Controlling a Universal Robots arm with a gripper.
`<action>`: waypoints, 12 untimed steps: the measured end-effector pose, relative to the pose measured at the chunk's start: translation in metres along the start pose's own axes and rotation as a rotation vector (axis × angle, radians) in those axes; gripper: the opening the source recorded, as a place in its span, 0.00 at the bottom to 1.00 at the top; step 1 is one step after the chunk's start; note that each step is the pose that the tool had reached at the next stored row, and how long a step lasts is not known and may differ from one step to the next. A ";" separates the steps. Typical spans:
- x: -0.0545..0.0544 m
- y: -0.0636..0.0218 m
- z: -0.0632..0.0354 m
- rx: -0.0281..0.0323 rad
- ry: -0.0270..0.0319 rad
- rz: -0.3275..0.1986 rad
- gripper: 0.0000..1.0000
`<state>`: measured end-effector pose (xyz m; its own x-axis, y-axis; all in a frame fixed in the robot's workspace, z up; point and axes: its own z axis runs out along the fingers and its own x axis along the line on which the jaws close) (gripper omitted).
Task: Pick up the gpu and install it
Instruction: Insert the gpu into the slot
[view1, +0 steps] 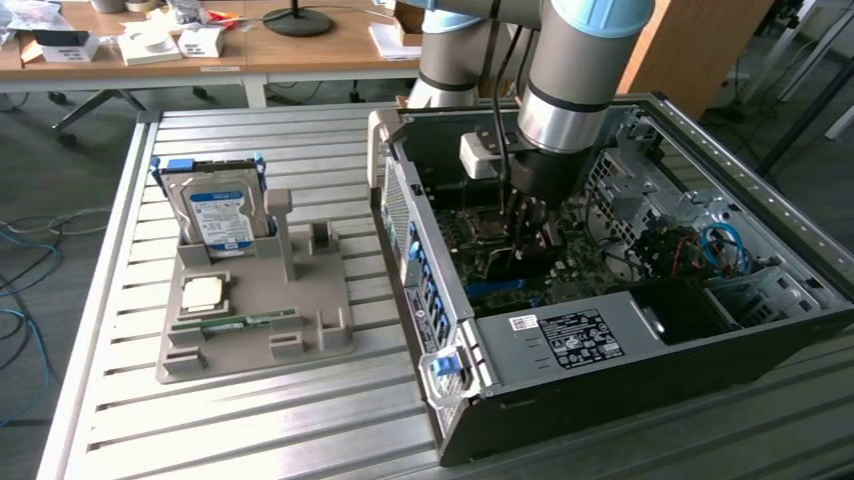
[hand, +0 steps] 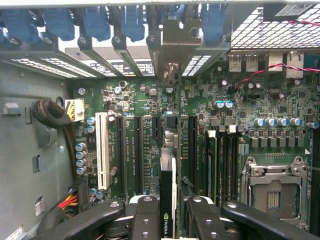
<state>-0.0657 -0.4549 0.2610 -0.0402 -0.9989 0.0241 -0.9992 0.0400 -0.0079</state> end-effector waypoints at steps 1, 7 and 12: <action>0.000 0.0000 0.0000 0.0000 0.0000 -0.001 0.26; 0.000 0.0008 0.0000 0.0000 0.0000 -0.002 0.26; 0.000 0.0008 0.0000 0.0000 0.0001 -0.002 0.26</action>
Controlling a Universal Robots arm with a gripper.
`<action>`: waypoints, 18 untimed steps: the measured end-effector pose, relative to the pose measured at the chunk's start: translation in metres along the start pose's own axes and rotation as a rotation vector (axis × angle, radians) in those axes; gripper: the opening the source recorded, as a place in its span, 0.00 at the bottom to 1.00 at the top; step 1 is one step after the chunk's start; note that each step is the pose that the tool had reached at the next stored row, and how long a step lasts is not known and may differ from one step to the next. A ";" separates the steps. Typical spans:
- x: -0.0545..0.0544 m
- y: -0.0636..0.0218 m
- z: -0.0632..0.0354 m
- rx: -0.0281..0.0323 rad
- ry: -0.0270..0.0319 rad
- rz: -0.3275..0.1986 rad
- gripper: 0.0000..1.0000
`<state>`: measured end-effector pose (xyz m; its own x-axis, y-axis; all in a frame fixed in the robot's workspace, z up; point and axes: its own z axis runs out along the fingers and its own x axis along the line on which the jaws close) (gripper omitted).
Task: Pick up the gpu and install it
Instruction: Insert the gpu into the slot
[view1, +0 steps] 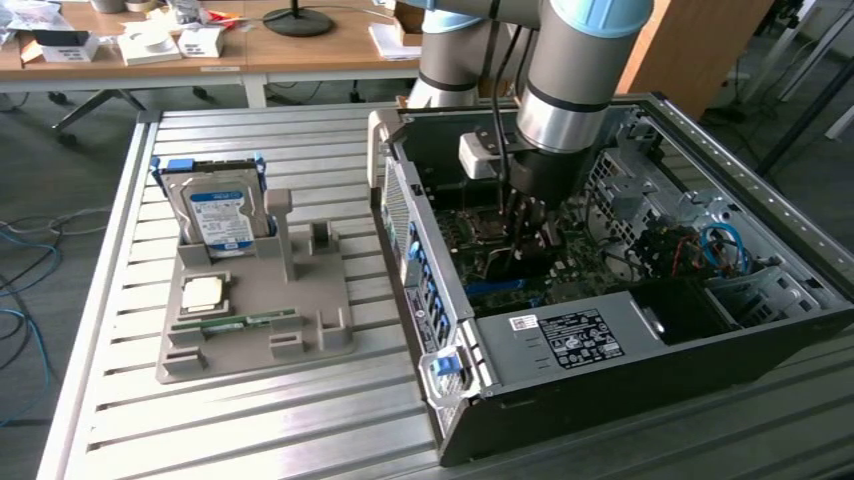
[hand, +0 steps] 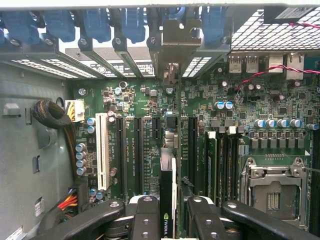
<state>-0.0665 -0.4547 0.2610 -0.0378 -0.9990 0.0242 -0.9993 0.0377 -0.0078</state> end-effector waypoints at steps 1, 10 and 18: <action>0.000 0.0001 0.0000 0.0000 0.0000 0.000 0.26; 0.000 0.0015 0.0001 0.0000 0.0000 0.000 0.26; 0.000 0.0015 0.0014 0.0001 -0.0002 0.000 0.26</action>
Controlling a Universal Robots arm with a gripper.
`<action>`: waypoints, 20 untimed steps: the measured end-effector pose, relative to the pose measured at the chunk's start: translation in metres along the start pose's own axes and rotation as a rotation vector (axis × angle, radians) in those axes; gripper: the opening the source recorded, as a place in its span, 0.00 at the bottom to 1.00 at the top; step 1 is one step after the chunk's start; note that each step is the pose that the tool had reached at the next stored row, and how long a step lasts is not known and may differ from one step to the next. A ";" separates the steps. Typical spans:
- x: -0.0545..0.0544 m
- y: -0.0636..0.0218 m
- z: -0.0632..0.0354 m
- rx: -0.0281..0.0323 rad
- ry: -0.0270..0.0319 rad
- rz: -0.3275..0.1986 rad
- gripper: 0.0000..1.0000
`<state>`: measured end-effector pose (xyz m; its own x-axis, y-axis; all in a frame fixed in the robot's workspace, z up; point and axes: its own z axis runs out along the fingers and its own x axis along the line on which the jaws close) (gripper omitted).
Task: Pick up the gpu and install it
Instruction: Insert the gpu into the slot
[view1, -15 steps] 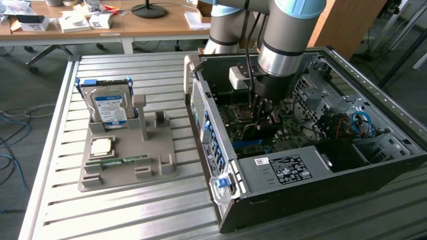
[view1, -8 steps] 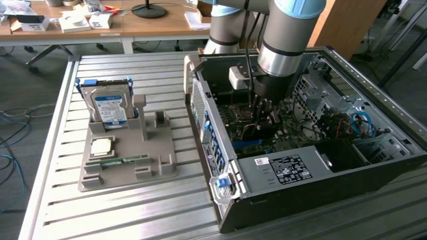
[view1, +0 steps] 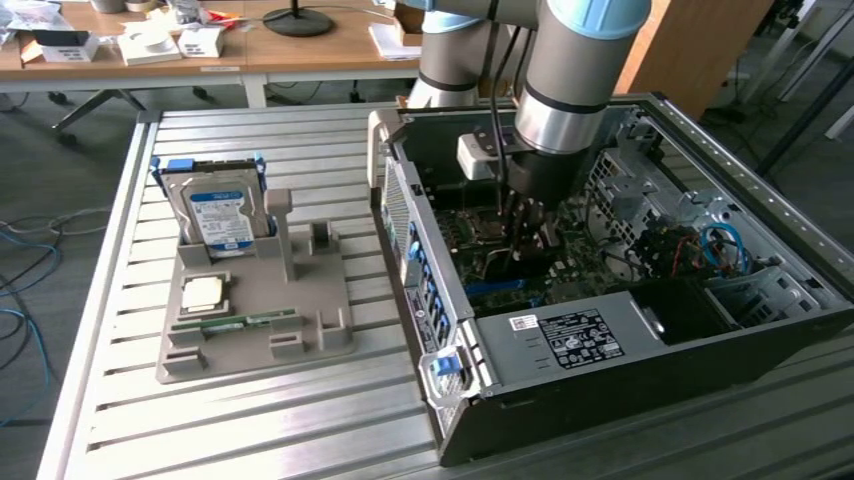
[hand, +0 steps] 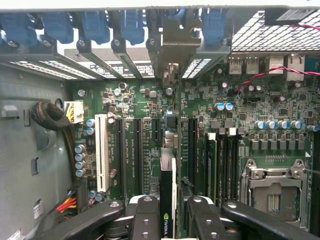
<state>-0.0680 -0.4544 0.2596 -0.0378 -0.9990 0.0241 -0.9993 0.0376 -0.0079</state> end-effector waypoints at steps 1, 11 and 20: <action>0.000 0.0000 -0.0001 -0.0001 0.0002 0.000 0.26; 0.000 0.0000 0.0009 -0.0001 -0.0014 0.000 0.26; 0.000 0.0000 0.0021 0.0000 -0.0016 0.000 0.26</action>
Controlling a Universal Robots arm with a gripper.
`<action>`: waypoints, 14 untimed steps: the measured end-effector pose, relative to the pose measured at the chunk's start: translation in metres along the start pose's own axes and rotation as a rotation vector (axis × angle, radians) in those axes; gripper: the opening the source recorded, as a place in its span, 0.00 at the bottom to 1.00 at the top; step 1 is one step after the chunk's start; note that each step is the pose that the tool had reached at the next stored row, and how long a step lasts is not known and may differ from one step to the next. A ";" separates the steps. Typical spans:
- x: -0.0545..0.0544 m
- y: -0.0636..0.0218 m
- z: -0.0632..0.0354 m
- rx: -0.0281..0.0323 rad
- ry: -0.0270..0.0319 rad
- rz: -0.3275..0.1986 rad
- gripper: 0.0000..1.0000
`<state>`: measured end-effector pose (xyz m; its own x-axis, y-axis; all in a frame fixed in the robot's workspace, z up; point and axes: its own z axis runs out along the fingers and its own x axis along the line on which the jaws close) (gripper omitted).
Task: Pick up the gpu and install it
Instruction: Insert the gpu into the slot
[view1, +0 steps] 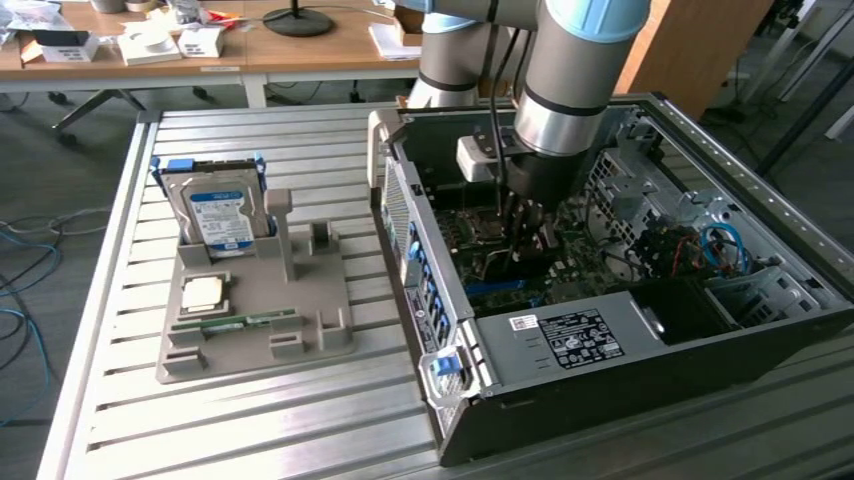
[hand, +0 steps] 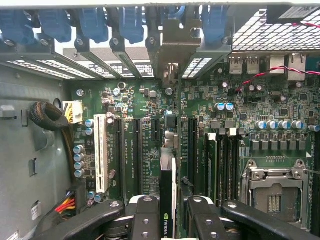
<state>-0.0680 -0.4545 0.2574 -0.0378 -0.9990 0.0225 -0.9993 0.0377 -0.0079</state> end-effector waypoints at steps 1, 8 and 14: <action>0.000 0.0000 0.0000 0.0000 0.0001 0.000 0.26; 0.000 0.0000 0.0004 0.0000 0.0001 0.000 0.26; 0.000 -0.0002 0.0004 0.0001 -0.0022 -0.006 0.26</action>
<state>-0.0678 -0.4544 0.2570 -0.0314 -0.9993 0.0204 -0.9995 0.0313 -0.0078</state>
